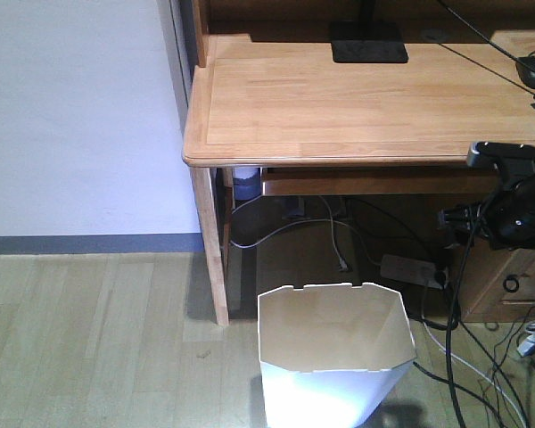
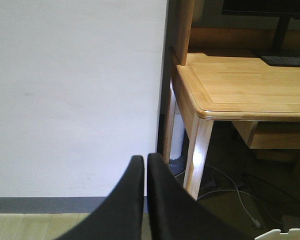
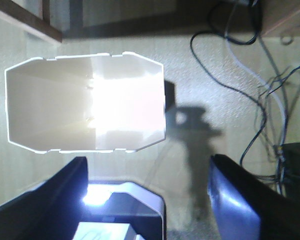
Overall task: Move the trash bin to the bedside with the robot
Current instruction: 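Lower the right gripper down to the rim of the white trash bin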
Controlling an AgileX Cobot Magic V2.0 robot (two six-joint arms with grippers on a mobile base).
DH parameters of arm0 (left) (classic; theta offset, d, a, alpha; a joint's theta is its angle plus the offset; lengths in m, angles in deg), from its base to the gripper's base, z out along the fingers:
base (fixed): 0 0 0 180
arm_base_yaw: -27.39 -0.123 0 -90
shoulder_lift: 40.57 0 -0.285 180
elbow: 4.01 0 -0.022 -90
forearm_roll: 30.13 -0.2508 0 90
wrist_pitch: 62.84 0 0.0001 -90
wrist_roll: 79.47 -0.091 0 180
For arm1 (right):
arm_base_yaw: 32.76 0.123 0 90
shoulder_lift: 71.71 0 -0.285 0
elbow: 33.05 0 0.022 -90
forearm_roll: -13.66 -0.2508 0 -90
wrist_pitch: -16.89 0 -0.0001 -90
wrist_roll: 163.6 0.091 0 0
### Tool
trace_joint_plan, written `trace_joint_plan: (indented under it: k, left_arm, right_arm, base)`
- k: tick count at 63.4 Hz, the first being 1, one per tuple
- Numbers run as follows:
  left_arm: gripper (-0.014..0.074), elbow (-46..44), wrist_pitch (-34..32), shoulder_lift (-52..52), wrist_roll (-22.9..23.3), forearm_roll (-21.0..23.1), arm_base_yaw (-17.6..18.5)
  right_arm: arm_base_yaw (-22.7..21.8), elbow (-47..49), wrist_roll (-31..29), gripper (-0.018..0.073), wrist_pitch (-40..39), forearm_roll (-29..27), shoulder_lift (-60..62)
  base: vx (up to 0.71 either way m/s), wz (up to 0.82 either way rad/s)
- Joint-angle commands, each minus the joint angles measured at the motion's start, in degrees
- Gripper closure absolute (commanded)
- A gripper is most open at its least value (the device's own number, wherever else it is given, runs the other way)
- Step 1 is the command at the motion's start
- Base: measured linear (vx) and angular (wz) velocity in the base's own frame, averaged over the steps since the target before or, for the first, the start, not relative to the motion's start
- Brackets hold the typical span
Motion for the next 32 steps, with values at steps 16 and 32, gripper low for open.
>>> trace_joint_plan:
  k: [16, 32]
  left_arm:
    - [0.0602, 1.07, -3.96, 0.81, 0.32, 0.25, 0.35]
    - [0.0602, 1.07, -3.96, 0.81, 0.32, 0.25, 0.35]
  right_arm:
    - [-1.35, 7.50, -16.59, 0.0065, -7.76, -11.45, -16.19]
    - [-1.35, 11.68, -20.58, 0.0050, -12.30, -11.66, -28.72]
  base:
    - [0.00, 0.00]
    - [0.00, 0.00]
